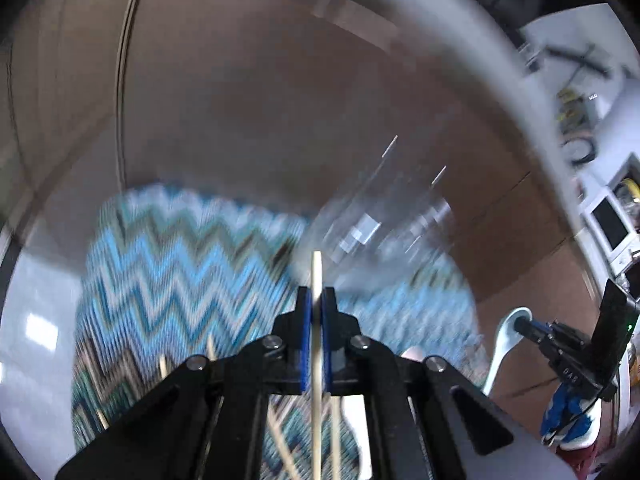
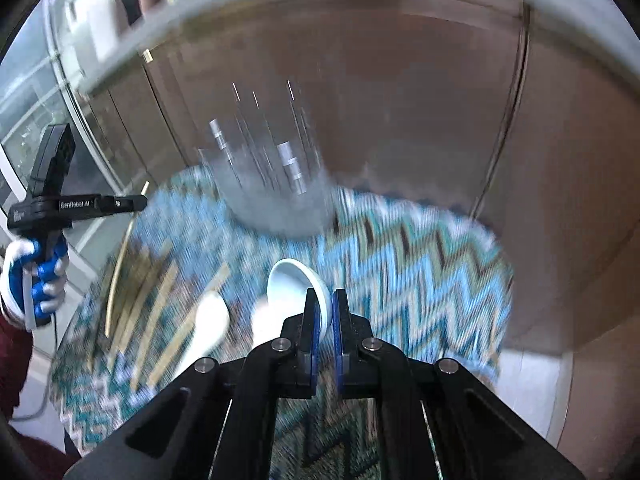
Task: Organize utensils
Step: 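Lift the chopstick into the clear holder with the left tool while the right tool drops the spoon in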
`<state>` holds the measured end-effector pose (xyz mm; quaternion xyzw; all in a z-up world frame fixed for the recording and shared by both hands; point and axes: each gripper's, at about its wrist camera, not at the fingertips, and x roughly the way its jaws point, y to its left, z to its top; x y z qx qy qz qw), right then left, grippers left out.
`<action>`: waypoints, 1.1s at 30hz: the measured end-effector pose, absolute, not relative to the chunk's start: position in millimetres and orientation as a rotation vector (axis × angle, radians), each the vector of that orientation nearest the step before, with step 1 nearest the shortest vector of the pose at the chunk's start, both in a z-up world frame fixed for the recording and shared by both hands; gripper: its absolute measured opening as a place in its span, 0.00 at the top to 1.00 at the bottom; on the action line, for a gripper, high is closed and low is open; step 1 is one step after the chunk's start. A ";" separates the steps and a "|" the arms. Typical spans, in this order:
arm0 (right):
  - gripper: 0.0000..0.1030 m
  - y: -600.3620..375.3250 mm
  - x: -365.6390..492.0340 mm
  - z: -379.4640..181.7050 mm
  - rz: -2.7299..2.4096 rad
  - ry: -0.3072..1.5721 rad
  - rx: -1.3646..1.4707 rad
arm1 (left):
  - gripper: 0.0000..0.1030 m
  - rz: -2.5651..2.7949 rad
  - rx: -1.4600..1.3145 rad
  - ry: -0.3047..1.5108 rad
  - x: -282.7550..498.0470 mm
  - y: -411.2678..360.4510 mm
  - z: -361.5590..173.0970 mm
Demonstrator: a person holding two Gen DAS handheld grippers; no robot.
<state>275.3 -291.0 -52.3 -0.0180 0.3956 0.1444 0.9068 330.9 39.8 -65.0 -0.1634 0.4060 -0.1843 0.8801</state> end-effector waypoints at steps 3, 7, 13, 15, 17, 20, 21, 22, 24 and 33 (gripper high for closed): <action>0.94 -273.2 277.8 -7.7 0.280 0.659 -0.038 | 0.96 -0.403 -0.343 0.647 322.6 32.9 -9.2; 0.94 -244.1 288.0 28.0 0.177 0.464 -0.060 | 0.96 -0.387 -0.371 0.388 315.8 24.2 43.2; 0.94 -221.4 319.3 31.3 0.023 0.288 -0.026 | 0.96 -0.299 -0.355 0.117 321.0 2.4 65.8; 0.94 -216.9 330.5 22.7 -0.019 0.267 -0.028 | 0.96 -0.265 -0.319 0.069 332.1 -9.5 60.0; 0.94 -212.1 341.1 11.2 -0.060 0.249 -0.035 | 0.96 -0.230 -0.284 0.038 341.8 -28.3 54.4; 0.94 -212.0 349.0 -3.9 -0.098 0.230 -0.031 | 0.96 -0.194 -0.247 0.020 357.0 -42.7 40.1; 0.94 -211.3 352.1 -10.0 -0.108 0.226 -0.034 | 0.95 -0.190 -0.239 0.018 361.2 -50.3 33.7; 0.94 -211.7 355.0 -17.2 -0.113 0.227 -0.031 | 0.95 -0.187 -0.231 0.018 366.5 -55.2 26.6; 0.93 -211.2 356.5 -29.5 -0.113 0.233 -0.024 | 0.95 -0.168 -0.217 0.010 369.6 -59.0 13.6; 0.63 -206.3 346.3 -42.9 -0.046 0.230 -0.021 | 0.65 -0.178 -0.171 0.027 357.9 -55.5 -2.6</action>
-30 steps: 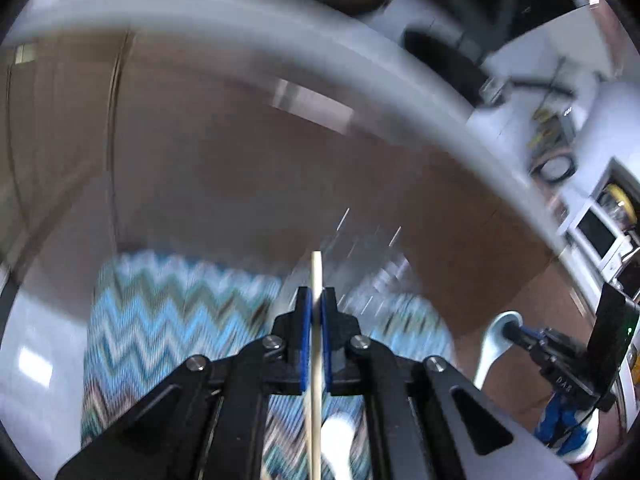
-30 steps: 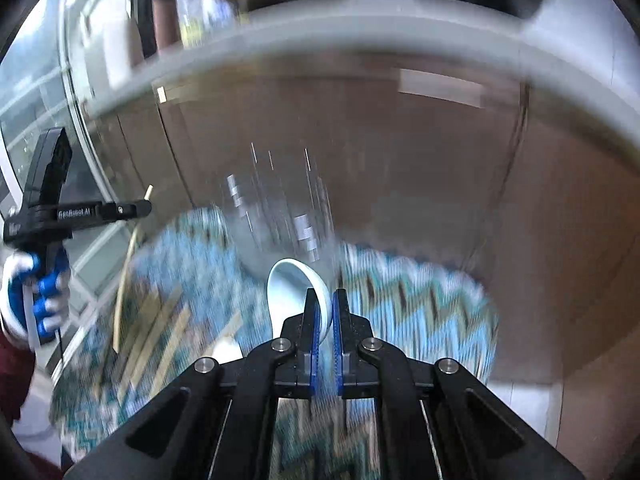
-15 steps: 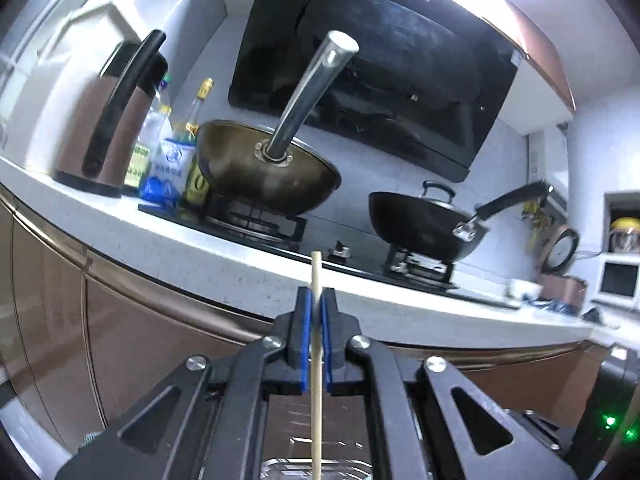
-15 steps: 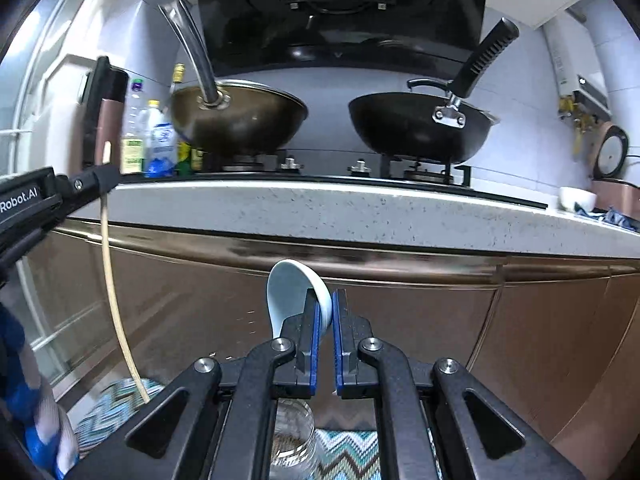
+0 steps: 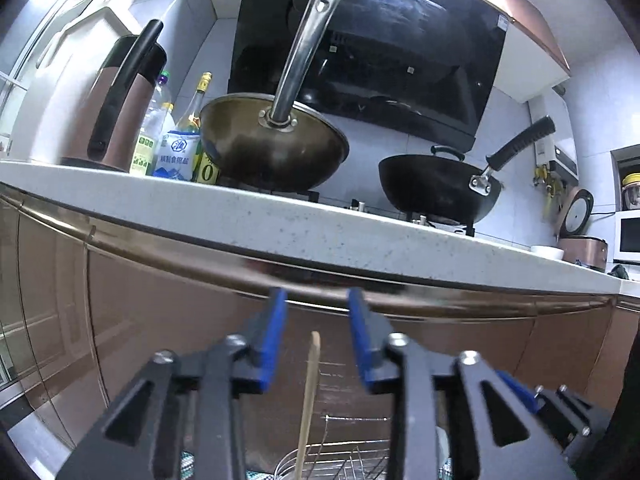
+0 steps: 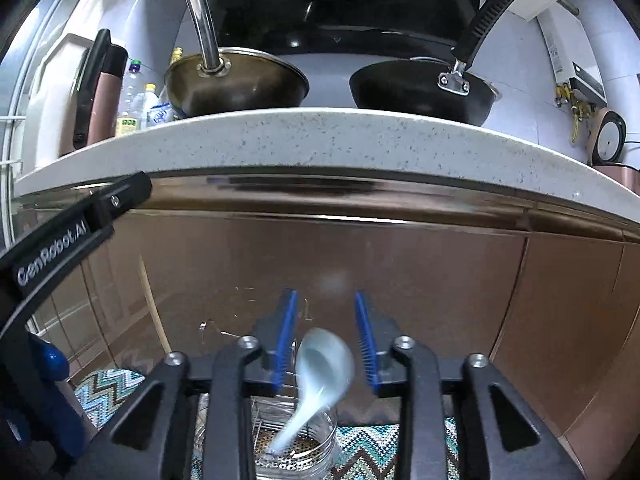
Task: Organize utensils
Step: 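Lift the chopstick into the clear holder with the left tool while the right tool drops the spoon in, then open both tools and pull them back from the holder toward the cloth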
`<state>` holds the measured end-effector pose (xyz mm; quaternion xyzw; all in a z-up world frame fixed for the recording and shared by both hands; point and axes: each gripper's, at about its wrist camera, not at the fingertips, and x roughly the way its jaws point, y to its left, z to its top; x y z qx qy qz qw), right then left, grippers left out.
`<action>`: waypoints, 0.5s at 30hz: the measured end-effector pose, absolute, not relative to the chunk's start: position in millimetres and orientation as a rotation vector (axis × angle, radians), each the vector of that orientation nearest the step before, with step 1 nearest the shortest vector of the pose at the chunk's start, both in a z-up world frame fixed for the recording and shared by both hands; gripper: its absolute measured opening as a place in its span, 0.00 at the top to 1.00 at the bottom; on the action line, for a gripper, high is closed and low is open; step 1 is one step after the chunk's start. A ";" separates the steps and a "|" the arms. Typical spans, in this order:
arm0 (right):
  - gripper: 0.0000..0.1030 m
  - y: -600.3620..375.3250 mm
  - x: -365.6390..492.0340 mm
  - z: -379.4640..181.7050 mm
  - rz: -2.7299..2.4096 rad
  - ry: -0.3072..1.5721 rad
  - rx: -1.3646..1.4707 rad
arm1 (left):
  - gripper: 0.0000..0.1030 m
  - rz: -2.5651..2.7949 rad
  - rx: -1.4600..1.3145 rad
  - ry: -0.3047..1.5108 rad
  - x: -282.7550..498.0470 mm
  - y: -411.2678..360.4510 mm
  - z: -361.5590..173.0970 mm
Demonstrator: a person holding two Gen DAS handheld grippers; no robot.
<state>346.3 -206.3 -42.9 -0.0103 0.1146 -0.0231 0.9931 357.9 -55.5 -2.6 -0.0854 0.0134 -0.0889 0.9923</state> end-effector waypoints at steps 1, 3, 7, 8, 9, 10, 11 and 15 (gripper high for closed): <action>0.62 -207.3 341.6 -38.8 -0.041 0.225 -0.019 | 0.63 -0.181 -0.164 0.031 353.9 -53.6 0.2; 0.62 -208.4 332.2 -29.7 -0.033 0.218 -0.023 | 0.61 -0.196 -0.155 0.040 345.1 -48.1 7.5; 0.62 -212.8 305.8 -11.1 -0.017 0.206 -0.033 | 0.57 -0.220 -0.155 0.073 325.4 -31.4 24.9; 0.61 -215.0 298.9 -6.4 -0.013 0.210 -0.033 | 0.57 -0.227 -0.154 0.090 319.8 -26.1 29.8; 0.61 -217.6 290.9 -1.6 -0.012 0.213 -0.029 | 0.57 -0.234 -0.155 0.102 315.4 -21.7 33.6; 0.61 -220.3 282.7 2.5 -0.009 0.216 -0.025 | 0.57 -0.245 -0.159 0.118 307.8 -14.8 38.6; 0.61 -222.7 274.2 6.0 -0.005 0.221 -0.022 | 0.57 -0.256 -0.163 0.129 303.2 -10.1 41.5; 0.61 -229.4 241.7 14.3 0.000 0.248 -0.026 | 0.57 -0.315 -0.217 0.167 275.1 15.1 49.0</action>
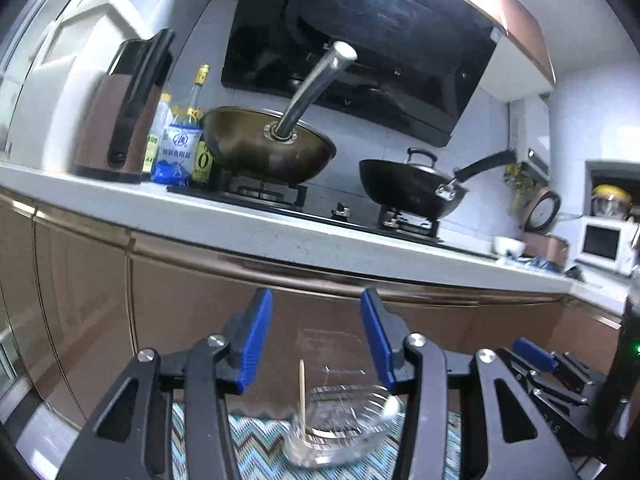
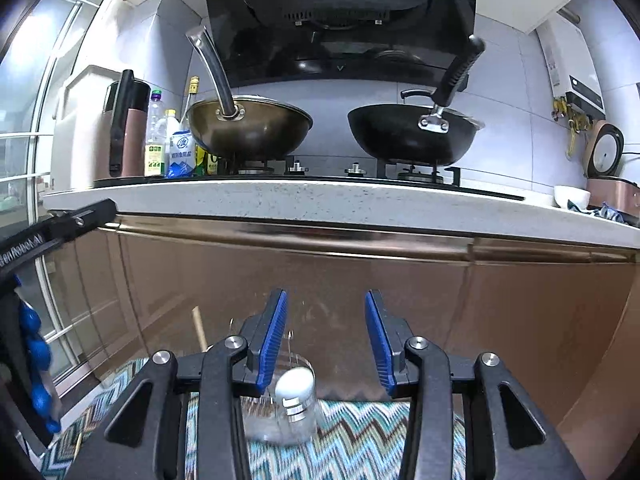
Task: Organize utensils
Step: 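Open both tools and pull them back from the holder toward the cloth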
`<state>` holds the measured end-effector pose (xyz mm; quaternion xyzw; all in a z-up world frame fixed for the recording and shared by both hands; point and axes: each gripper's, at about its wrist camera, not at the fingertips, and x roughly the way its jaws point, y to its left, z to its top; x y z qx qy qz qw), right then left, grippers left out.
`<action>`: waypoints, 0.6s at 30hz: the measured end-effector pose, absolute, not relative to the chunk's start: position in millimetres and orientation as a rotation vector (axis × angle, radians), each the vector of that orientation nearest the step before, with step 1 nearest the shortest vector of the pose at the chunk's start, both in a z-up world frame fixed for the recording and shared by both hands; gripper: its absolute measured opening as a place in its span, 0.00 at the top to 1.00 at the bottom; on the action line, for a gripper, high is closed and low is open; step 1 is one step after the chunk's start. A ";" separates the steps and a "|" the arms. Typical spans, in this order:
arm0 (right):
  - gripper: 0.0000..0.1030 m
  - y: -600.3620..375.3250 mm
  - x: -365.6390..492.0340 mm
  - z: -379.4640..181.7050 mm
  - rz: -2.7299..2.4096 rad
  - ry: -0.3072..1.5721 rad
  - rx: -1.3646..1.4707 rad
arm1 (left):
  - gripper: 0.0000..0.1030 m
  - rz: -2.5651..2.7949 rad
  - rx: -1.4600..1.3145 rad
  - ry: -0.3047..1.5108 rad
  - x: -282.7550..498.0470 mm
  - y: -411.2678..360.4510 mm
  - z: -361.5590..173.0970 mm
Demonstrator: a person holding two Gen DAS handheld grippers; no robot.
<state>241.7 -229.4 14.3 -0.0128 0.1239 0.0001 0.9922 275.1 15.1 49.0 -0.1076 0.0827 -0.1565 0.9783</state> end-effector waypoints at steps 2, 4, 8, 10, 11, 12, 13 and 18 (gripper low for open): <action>0.61 -231.9 224.3 15.9 0.005 0.263 -0.035 | 0.57 -0.336 -0.204 0.228 262.5 25.4 51.6; 0.61 -234.8 207.1 16.8 0.014 0.283 -0.037 | 0.57 -0.314 -0.134 0.262 245.9 31.5 53.5; 0.61 -237.9 177.8 14.6 0.035 0.321 -0.040 | 0.42 -0.287 -0.092 0.327 219.2 46.3 49.9; 0.61 -240.1 162.6 11.9 0.044 0.333 -0.031 | 0.42 -0.294 -0.097 0.370 209.2 54.8 44.0; 0.61 -241.2 156.8 10.4 0.046 0.337 -0.026 | 0.42 -0.298 -0.104 0.398 205.2 59.7 39.1; 0.61 -242.5 150.4 8.4 0.050 0.345 -0.018 | 0.41 -0.304 -0.111 0.426 202.2 63.3 34.0; 0.61 -243.5 146.0 6.2 0.056 0.357 -0.011 | 0.41 -0.312 -0.120 0.467 199.7 67.9 26.0; 0.61 -244.9 136.5 -13.6 0.104 0.452 0.017 | 0.41 -0.326 -0.178 0.639 200.2 85.3 -12.1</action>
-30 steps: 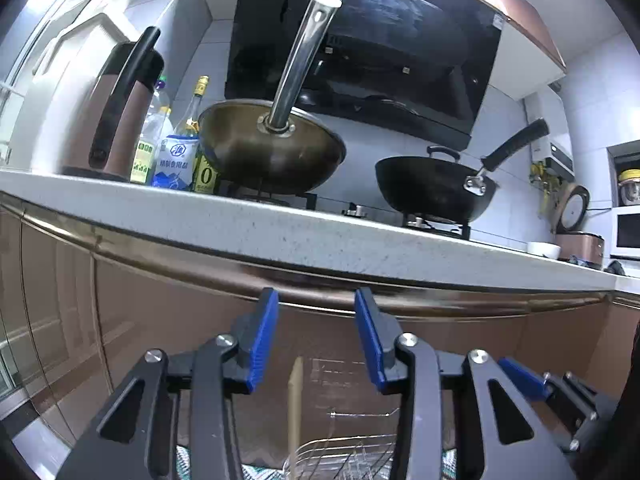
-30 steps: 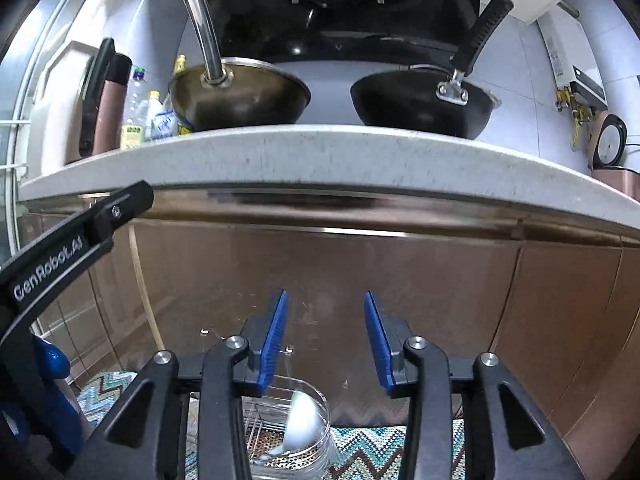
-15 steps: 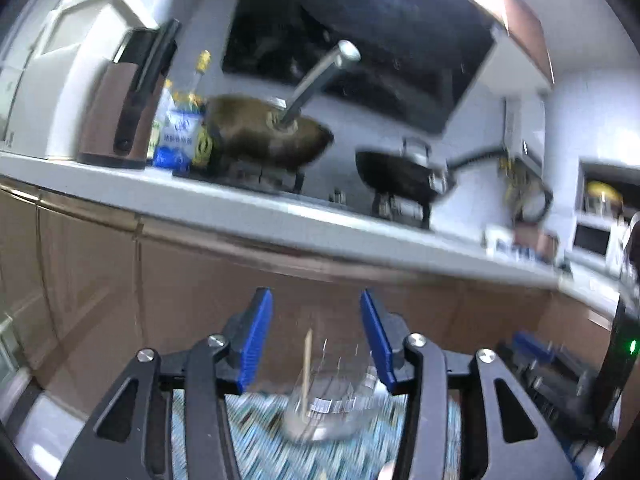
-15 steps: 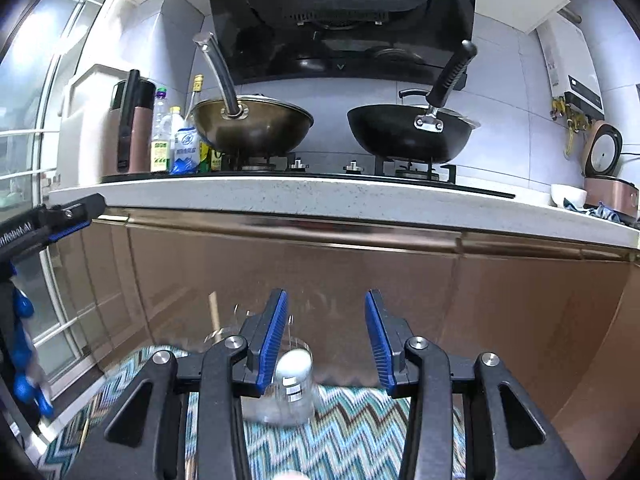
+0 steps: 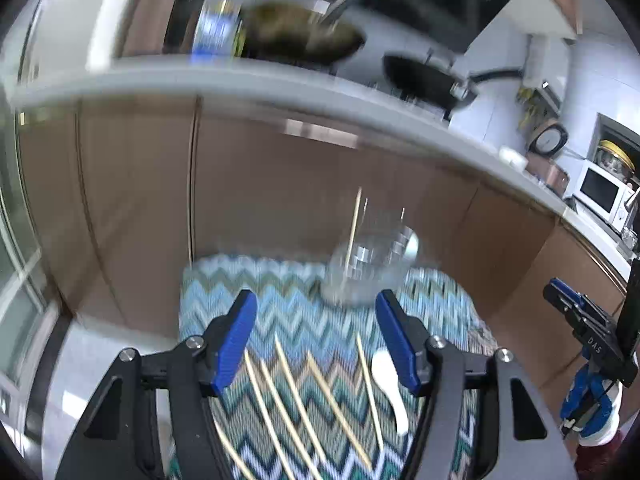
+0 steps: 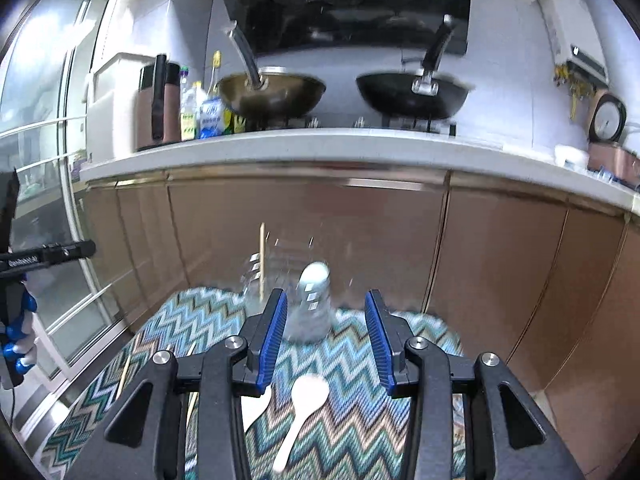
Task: Organize utensils
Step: 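Open both tools and pull them back from the holder toward the cloth, then grasp another chopstick with the left tool while the right tool grasps another white spoon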
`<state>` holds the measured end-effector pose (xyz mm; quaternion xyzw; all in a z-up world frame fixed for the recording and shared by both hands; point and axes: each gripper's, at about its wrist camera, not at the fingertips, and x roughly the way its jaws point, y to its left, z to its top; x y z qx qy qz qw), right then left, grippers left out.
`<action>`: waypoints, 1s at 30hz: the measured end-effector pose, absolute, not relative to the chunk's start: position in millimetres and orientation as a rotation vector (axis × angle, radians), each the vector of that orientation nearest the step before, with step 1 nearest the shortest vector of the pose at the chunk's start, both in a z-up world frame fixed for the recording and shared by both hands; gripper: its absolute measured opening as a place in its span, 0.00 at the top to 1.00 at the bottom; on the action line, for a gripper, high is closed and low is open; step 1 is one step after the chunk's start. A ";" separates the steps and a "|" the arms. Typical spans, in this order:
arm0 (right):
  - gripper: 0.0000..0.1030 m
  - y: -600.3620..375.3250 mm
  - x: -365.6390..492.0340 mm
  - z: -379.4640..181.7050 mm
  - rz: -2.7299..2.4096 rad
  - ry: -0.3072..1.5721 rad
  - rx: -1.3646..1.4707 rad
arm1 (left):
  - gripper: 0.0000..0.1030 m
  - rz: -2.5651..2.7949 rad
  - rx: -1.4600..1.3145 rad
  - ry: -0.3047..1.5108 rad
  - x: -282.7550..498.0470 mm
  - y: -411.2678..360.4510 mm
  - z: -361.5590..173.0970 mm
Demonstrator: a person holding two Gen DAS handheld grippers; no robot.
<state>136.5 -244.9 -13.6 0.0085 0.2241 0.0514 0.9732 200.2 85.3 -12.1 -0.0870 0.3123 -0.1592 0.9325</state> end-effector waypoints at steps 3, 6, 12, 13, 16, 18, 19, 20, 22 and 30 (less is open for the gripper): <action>0.62 -244.7 142.2 -33.5 0.147 0.547 0.039 | 0.42 -0.337 -0.232 0.772 205.9 91.6 -43.7; 0.63 -244.3 153.1 -57.2 0.176 0.636 0.051 | 0.43 -0.350 -0.300 0.885 215.5 94.1 -71.7; 0.64 -245.5 173.1 -101.0 0.199 0.756 0.059 | 0.54 -0.328 -0.343 1.072 245.5 89.2 -122.8; 0.64 -245.6 175.7 -108.1 0.202 0.773 0.060 | 0.57 -0.321 -0.353 1.102 251.8 89.0 -131.2; 0.65 -247.5 183.6 -125.8 0.212 0.820 0.067 | 0.61 -0.295 -0.375 1.158 268.3 89.8 -151.5; 0.66 -250.0 189.0 -135.4 0.217 0.847 0.073 | 0.63 -0.281 -0.379 1.182 277.4 89.6 -161.8; 0.66 -251.1 191.8 -140.2 0.219 0.860 0.076 | 0.65 -0.268 -0.376 1.196 282.3 88.7 -167.2; 0.66 -251.7 194.9 -143.2 0.220 0.870 0.078 | 0.68 -0.268 -0.375 1.198 284.7 88.8 -170.6; 0.67 -253.6 201.0 -150.1 0.222 0.889 0.082 | 0.71 -0.262 -0.384 1.216 292.8 88.2 -178.3; 0.69 -257.2 220.0 -165.6 0.247 0.940 0.095 | 0.80 -0.215 -0.364 1.272 316.1 82.0 -193.3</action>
